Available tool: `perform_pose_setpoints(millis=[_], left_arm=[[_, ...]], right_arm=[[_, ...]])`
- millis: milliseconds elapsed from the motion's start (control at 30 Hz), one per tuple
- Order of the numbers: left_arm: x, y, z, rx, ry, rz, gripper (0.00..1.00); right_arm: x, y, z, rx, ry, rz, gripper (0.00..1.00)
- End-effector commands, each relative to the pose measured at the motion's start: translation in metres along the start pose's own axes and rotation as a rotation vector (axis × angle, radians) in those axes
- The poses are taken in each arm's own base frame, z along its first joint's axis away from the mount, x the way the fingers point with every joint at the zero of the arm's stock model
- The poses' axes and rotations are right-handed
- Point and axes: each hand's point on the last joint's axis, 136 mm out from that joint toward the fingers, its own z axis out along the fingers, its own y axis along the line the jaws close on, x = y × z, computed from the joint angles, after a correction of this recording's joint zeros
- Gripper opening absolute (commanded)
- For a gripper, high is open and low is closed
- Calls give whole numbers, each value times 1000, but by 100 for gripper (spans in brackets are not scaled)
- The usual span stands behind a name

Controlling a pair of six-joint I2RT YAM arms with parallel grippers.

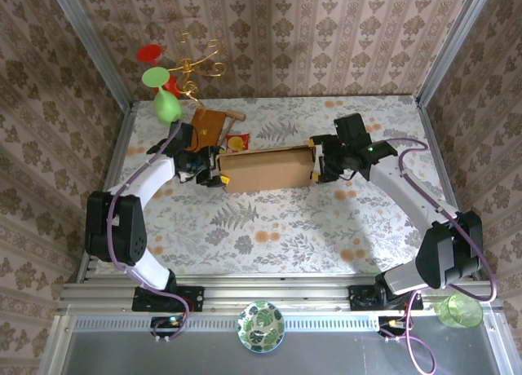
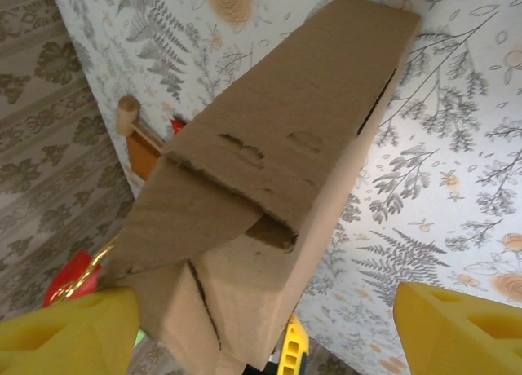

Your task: Fold the paper box

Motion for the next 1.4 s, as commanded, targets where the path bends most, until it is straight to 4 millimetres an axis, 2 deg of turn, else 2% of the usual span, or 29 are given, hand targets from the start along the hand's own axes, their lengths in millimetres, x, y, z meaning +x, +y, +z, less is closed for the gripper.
perform_pose_setpoints(millis=[0,33,100,200,267,367,567,833,1000,1133,1367], left_arm=[[-4,4,0,-27,-36,-26,67],[-4,3,0,-26,-36,-26,67],[-4,3,1,-28,-35,-27,67],[-5,1,2,-28,-37,-26,66],[-4,0,2,-26,-35,-22,66],[-6,2,3,-31,-38,-25,66],[-6,0,3,-30,-40,-17,65],[-4,-2,3,-35,-38,-1,65],[-3,-1,3,-37,-33,7,65],[-3,-1,3,-34,-32,22,66],[1,-6,-4,-3,-26,85,76]], right_arm=[[0,28,-26,-126,-41,-21,82],[0,31,-33,-149,-54,-40,84],[-3,33,-33,-160,-64,-66,89],[-6,32,-18,-169,-37,-70,93],[-8,29,0,-134,-4,-69,93],[-6,25,15,-82,27,-86,93],[-13,16,28,-51,14,-77,94],[-16,9,54,-3,23,-78,88],[-19,14,58,-19,3,-87,83],[-19,11,64,-4,2,-88,77],[-26,7,62,3,-42,-81,73]])
